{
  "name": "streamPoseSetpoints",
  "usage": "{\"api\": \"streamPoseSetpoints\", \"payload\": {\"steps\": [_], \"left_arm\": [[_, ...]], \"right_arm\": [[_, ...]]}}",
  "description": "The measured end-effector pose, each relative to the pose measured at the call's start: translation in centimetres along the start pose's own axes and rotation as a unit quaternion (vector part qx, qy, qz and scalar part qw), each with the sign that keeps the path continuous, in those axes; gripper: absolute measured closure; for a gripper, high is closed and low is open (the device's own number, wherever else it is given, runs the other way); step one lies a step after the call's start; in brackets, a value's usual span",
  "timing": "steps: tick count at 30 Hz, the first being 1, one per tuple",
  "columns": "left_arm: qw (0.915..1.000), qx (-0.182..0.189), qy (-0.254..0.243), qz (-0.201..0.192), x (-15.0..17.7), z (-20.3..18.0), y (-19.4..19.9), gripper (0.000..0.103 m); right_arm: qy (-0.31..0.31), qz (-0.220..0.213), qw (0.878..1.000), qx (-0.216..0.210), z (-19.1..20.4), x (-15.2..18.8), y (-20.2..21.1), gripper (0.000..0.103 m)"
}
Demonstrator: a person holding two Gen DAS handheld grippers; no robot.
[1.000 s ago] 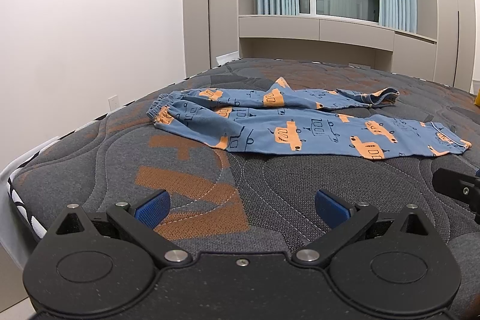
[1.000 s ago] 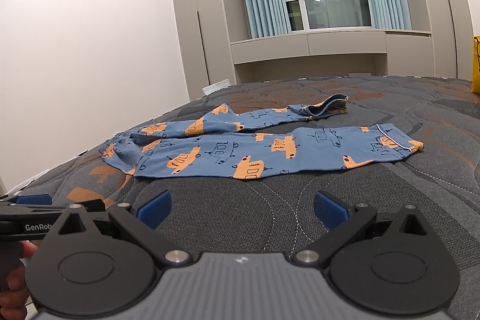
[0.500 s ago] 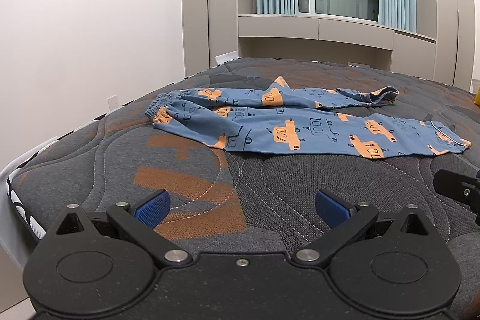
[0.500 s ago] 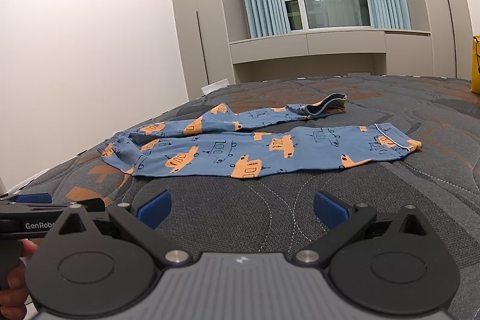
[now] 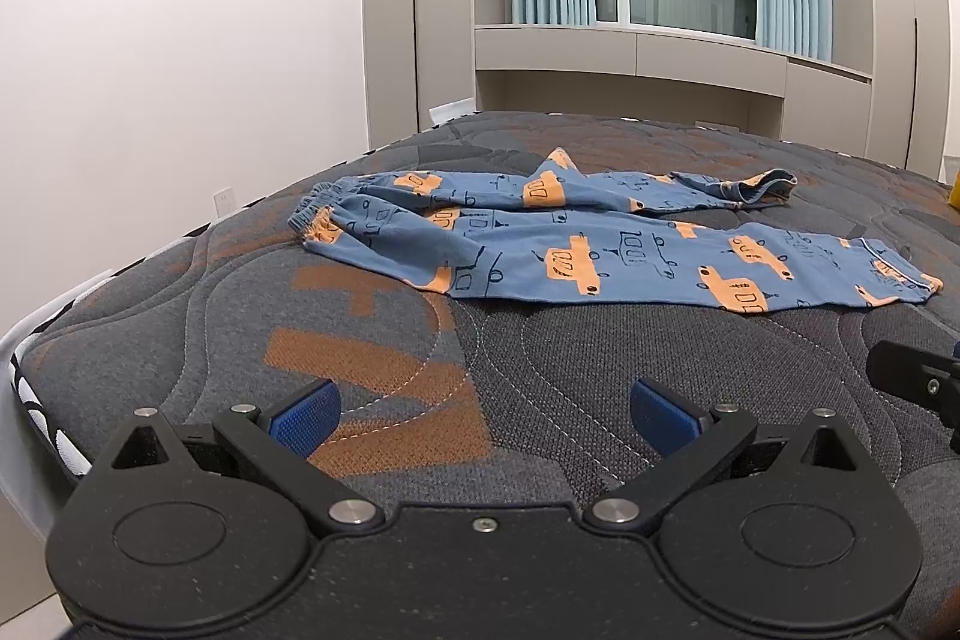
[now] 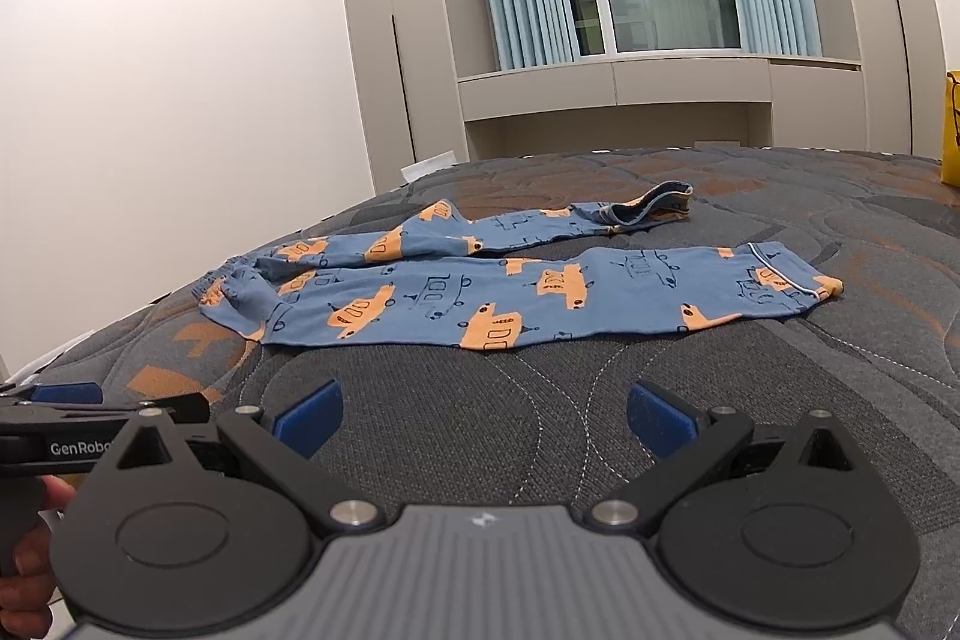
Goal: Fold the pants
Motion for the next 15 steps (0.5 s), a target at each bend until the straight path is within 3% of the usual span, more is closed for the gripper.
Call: {"api": "streamPoseSetpoints", "payload": {"steps": [15], "left_arm": [[0.9997,0.000,-0.015,0.021,-0.4,-0.1,-1.3,0.001]], "right_arm": [[0.008,0.006,1.000,0.008,-0.3,-0.4,-0.4,0.000]]}}
Point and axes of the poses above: each gripper's, at about its wrist camera, not at the fingertips, and y roughly against the way its jaws point, z to its left, x to its underside, the point moved 7 cm from there along -y, roughly the way its jaws point, and after that the axes turned 8 degrees about -y, right-handed, at the moved point
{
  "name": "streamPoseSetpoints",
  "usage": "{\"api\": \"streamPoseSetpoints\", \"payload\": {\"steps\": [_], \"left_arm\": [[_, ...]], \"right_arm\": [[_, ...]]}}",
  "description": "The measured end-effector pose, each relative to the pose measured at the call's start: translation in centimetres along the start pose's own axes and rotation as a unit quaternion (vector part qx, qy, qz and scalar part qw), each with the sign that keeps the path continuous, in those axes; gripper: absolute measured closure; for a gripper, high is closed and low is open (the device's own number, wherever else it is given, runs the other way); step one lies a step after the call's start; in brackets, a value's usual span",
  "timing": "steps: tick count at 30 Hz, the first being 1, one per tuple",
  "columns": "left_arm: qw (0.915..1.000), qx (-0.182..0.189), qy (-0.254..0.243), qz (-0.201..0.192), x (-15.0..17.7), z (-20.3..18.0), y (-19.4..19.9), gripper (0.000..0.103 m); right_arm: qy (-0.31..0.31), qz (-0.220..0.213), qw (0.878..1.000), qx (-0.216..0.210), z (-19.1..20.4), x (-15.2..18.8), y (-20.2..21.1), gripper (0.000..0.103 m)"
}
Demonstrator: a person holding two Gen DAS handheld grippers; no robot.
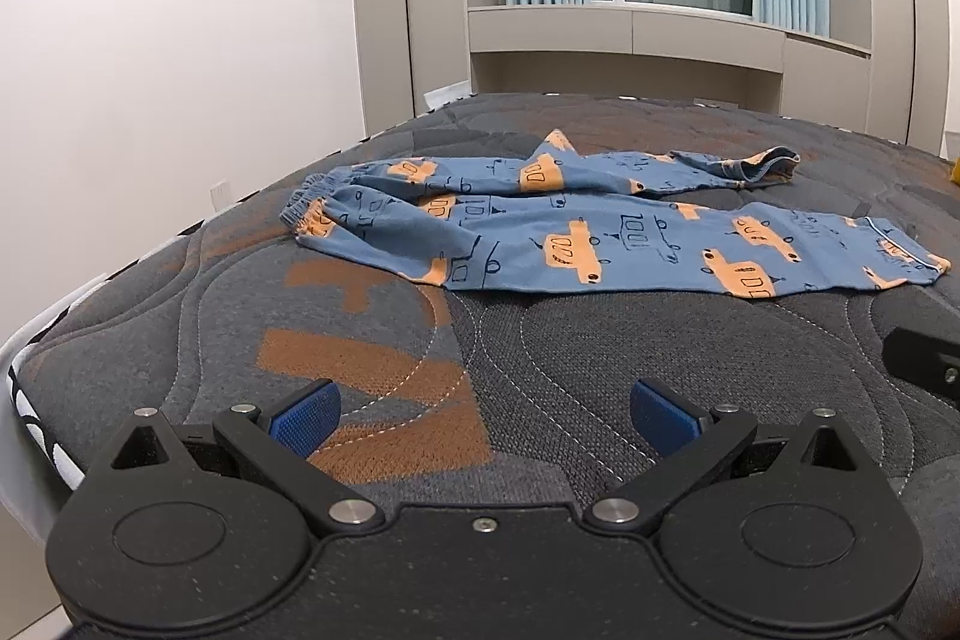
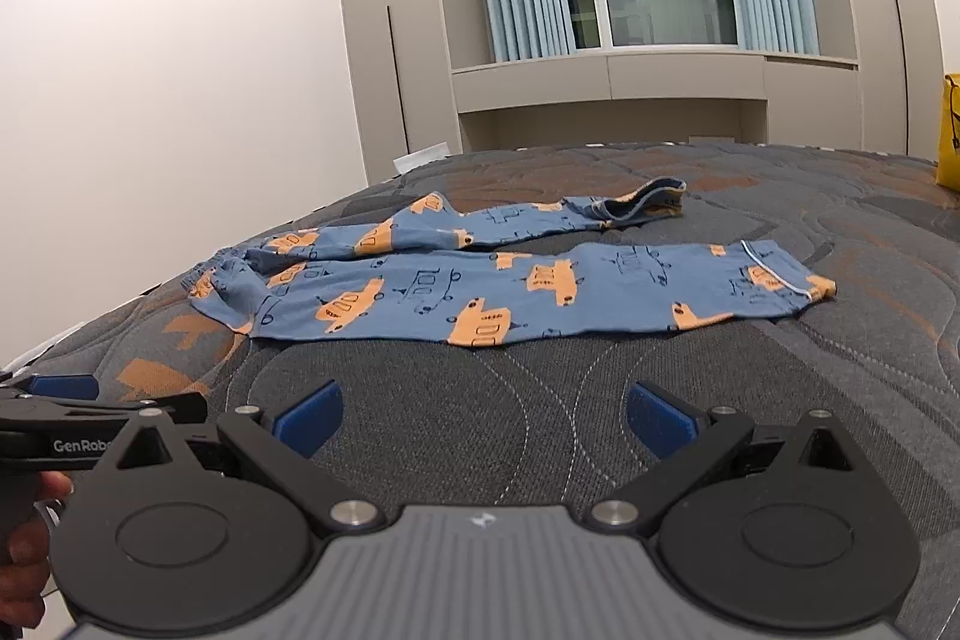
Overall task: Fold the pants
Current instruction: 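Lower both tools onto the pants legs and close on the hems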
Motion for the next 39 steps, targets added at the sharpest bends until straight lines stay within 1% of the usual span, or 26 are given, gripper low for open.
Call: {"api": "streamPoseSetpoints", "payload": {"steps": [7,12,15,18,19,21,23,25,27,29,31,33,35,36,37,39], "left_arm": [[0.9998,-0.015,-0.013,0.002,-1.1,0.9,-0.9,0.000],[0.9992,-0.036,-0.016,0.002,-2.1,2.2,-1.9,0.000],[0.9990,-0.042,-0.017,0.003,-2.9,2.9,-2.9,0.000],[0.9985,-0.046,-0.028,0.000,-3.8,3.5,-4.0,0.000],[0.9983,-0.048,-0.032,-0.003,-4.2,3.8,-4.4,0.000],[0.9972,-0.065,-0.032,-0.020,-5.3,4.6,-5.1,0.000],[0.9937,-0.090,-0.045,-0.049,-7.0,5.6,-5.9,0.000],[0.9867,-0.126,-0.071,-0.075,-8.8,6.9,-7.0,0.000],[0.9784,-0.160,-0.100,-0.085,-10.7,8.3,-8.6,0.000],[0.9708,-0.180,-0.128,-0.094,-12.6,9.9,-10.5,0.000],[0.9675,-0.177,-0.152,-0.098,-14.2,11.4,-12.7,0.000],[0.9679,-0.159,-0.172,-0.091,-15.7,12.8,-15.3,0.000],[0.9714,-0.142,-0.174,-0.076,-16.9,14.1,-18.1,0.000],[0.9740,-0.132,-0.171,-0.069,-17.5,14.7,-19.5,0.000],[0.9765,-0.118,-0.169,-0.064,-18.2,15.3,-21.0,0.000],[0.9817,-0.083,-0.161,-0.057,-19.3,16.1,-24.1,0.000]], "right_arm": [[0.013,0.005,0.999,-0.031,-0.2,-1.9,-0.6,0.000],[0.022,0.012,0.998,-0.058,-0.8,-4.0,-1.4,0.000],[0.047,0.002,0.996,-0.073,-1.1,-5.5,-1.9,0.000],[0.096,-0.009,0.992,-0.083,-0.9,-6.9,-2.9,0.000],[0.102,-0.007,0.991,-0.087,-0.9,-7.3,-3.4,0.000],[0.103,-0.005,0.989,-0.109,-0.9,-8.1,-4.3,0.000],[0.110,-0.006,0.985,-0.132,-0.8,-8.8,-5.4,0.000],[0.137,0.002,0.981,-0.140,-0.7,-9.5,-7.0,0.000],[0.175,0.029,0.973,-0.145,-0.6,-10.1,-9.2,0.000],[0.185,0.040,0.971,-0.146,-0.9,-10.8,-10.9,0.000],[0.178,0.054,0.972,-0.141,-1.4,-11.9,-13.3,0.000],[0.171,0.066,0.971,-0.151,-1.9,-13.0,-16.0,0.000],[0.166,0.074,0.970,-0.159,-2.2,-14.0,-18.8,0.000],[0.164,0.085,0.970,-0.161,-2.3,-14.7,-20.9,0.000],[0.164,0.098,0.968,-0.161,-2.3,-15.2,-22.8,0.000],[0.186,0.122,0.962,-0.157,-2.0,-15.9,-27.1,0.000]]}}
Point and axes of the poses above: each gripper's, at about its wrist camera, not at the fingertips, and y roughly against the way its jaws point, z to its left, x to its underside, the point moved 7 cm from there along -y, roughly the way its jaws point, and after that the axes turned 8 degrees about -y, right-handed, at the moved point
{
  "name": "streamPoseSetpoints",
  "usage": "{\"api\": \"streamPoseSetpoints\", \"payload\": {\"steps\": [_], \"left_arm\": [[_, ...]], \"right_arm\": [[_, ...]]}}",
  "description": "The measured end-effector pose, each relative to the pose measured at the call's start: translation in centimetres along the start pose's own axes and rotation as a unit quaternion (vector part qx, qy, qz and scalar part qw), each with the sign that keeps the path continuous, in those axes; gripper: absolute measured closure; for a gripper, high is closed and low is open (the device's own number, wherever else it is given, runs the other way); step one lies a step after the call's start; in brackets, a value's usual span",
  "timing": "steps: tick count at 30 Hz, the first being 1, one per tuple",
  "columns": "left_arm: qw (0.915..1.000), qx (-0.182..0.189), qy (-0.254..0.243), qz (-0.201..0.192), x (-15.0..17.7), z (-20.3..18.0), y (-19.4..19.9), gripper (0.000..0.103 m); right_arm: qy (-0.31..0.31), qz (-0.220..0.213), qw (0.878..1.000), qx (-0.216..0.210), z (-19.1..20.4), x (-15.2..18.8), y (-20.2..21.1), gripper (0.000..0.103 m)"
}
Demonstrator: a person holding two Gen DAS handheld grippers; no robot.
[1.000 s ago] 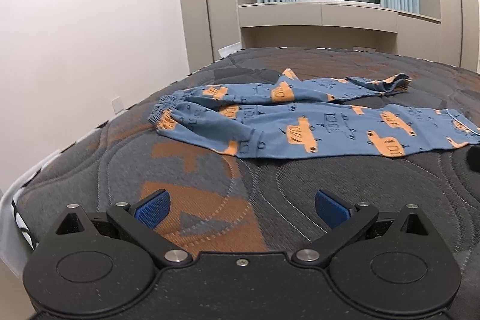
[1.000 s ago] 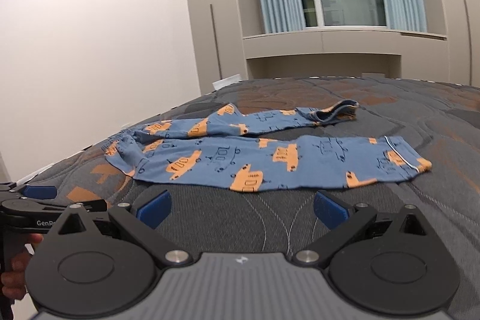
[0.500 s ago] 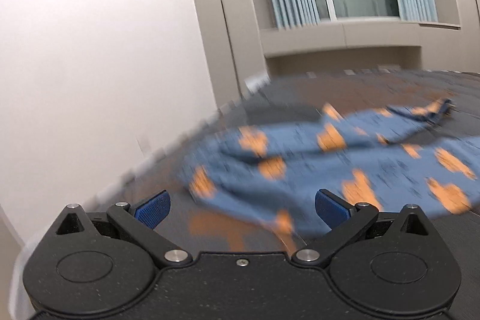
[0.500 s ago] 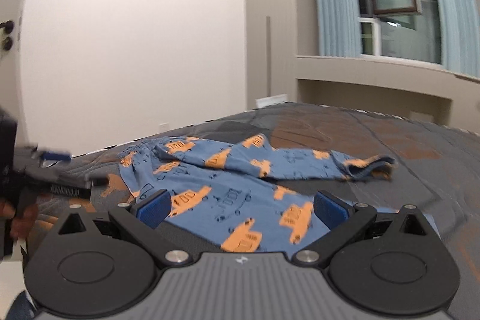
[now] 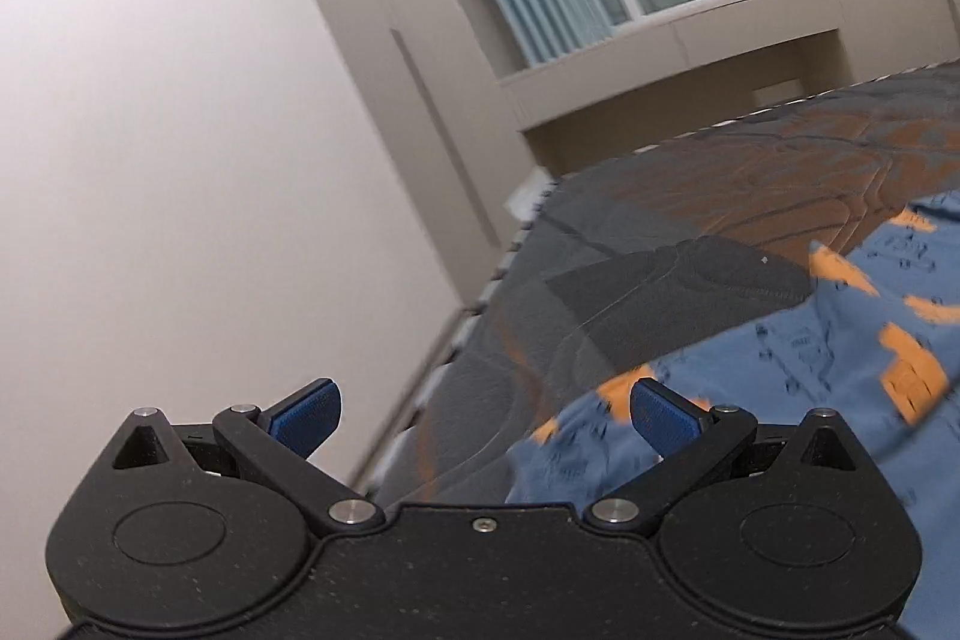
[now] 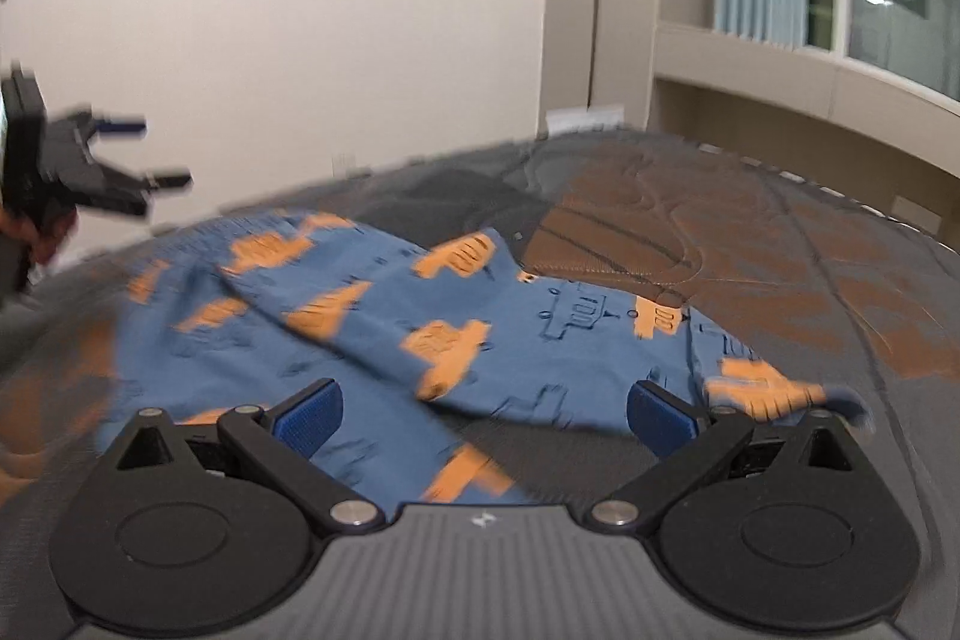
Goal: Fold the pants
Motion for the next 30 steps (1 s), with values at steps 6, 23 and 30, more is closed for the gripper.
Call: {"api": "streamPoseSetpoints", "payload": {"steps": [6,23,30], "left_arm": [[0.9853,0.168,-0.020,0.024,-0.2,-1.4,-10.5,0.000],[0.9567,0.262,-0.070,0.105,2.4,-5.0,-19.2,0.003],[0.9474,0.302,-0.036,0.101,1.6,-5.5,-18.2,0.102]], "right_arm": [[0.019,0.071,0.997,-0.003,-4.1,-3.6,-11.1,0.010],[0.015,0.135,0.990,-0.042,-7.7,-5.7,-21.6,0.014],[-0.011,0.112,0.991,-0.069,-7.8,-5.4,-20.1,0.096]]}}
Point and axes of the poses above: each gripper's, at about its wrist camera, not at the fingertips, and y roughly against the way its jaws point, z to its left, x to its underside, the point moved 7 cm from there along -y, roughly the way its jaws point, and after that the axes turned 8 degrees about -y, right-handed, at the moved point
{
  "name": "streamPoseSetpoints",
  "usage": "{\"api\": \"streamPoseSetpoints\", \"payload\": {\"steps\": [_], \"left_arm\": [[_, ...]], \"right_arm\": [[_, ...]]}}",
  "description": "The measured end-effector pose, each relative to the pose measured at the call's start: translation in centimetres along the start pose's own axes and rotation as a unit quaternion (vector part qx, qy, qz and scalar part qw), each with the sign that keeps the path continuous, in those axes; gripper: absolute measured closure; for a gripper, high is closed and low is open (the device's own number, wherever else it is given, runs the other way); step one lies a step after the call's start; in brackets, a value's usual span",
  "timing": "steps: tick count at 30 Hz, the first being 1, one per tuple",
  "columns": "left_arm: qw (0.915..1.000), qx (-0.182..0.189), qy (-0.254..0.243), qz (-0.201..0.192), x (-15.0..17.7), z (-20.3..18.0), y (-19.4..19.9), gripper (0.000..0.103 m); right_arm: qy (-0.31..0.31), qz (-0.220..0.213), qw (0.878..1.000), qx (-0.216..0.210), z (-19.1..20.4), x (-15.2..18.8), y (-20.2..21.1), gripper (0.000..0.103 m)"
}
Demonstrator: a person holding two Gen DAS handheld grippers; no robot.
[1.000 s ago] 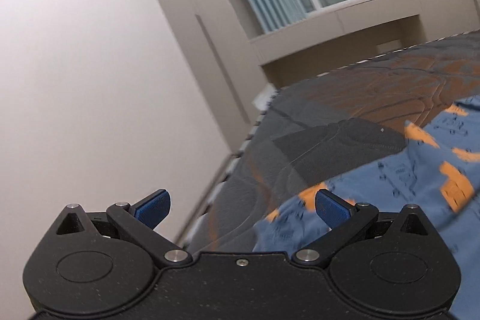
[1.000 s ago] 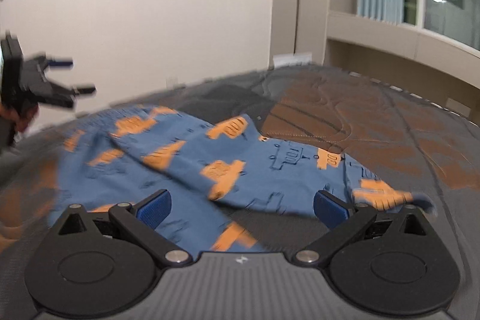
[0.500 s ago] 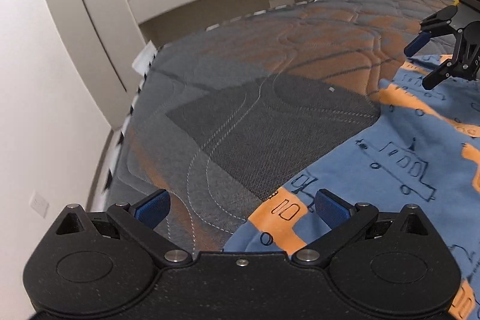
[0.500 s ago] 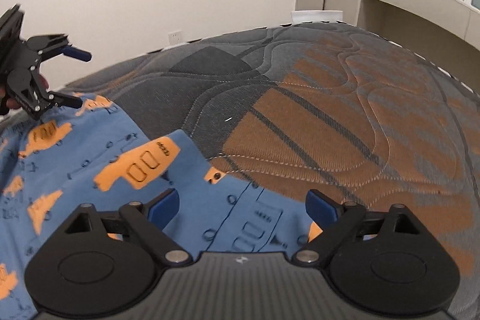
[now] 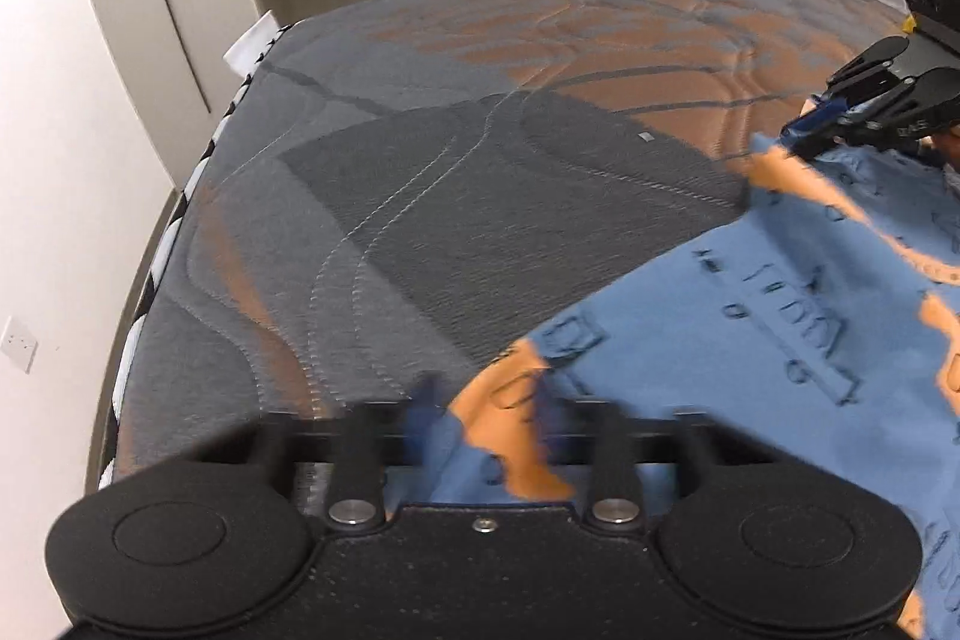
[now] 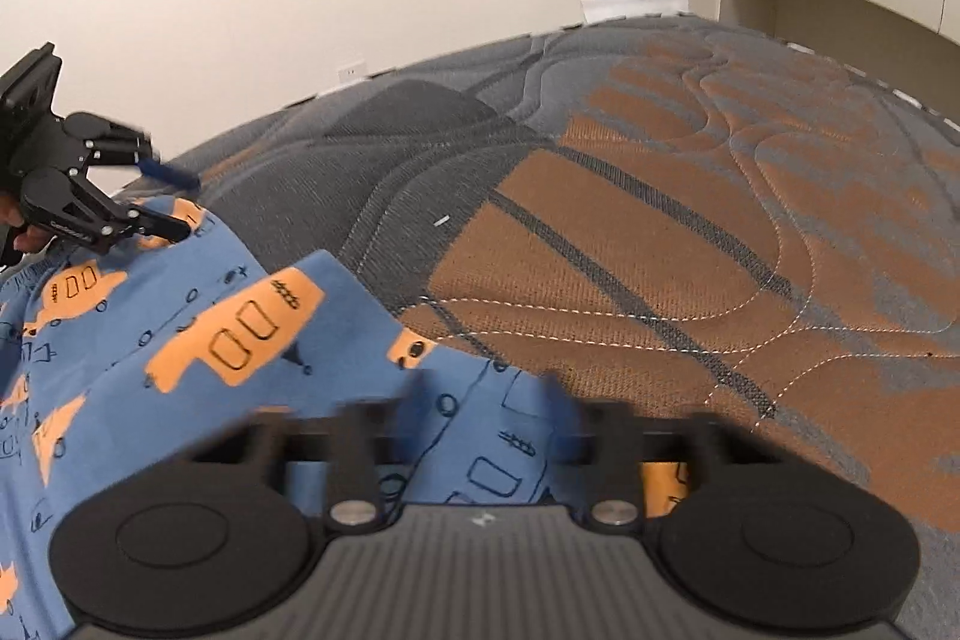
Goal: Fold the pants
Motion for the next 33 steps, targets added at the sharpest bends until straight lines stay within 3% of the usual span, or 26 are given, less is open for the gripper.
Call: {"api": "streamPoseSetpoints", "payload": {"steps": [5,10,15,22,28,33], "left_arm": [[0.9979,-0.061,-0.012,-0.019,-0.4,-1.0,2.0,0.103],[0.9886,-0.129,-0.012,-0.077,-1.0,-2.2,7.3,0.103],[0.9767,-0.148,-0.027,-0.153,1.1,-5.3,14.2,0.103],[0.9695,-0.133,-0.028,-0.204,7.2,-10.6,20.9,0.103],[0.9785,-0.109,-0.049,-0.168,11.4,-14.5,20.2,0.103],[0.9820,-0.096,-0.041,-0.157,12.5,-14.7,19.8,0.103]], "right_arm": [[0.021,-0.040,0.998,0.036,1.7,0.5,2.2,0.100],[0.015,-0.113,0.992,0.061,3.8,1.2,7.9,0.101],[0.032,-0.176,0.981,0.070,7.9,4.3,15.5,0.100],[0.053,-0.195,0.977,0.067,14.0,11.6,21.6,0.100],[0.070,-0.158,0.983,0.070,17.6,17.0,21.1,0.100],[0.068,-0.155,0.983,0.077,18.4,18.1,21.7,0.101]]}}
Point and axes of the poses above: each gripper's, at about its wrist camera, not at the fingertips, and y roughly against the way its jaws point, z to its left, x to its underside, the point moved 7 cm from there along -y, roughly the way its jaws point, and after that the axes turned 8 degrees about -y, right-handed, at the moved point
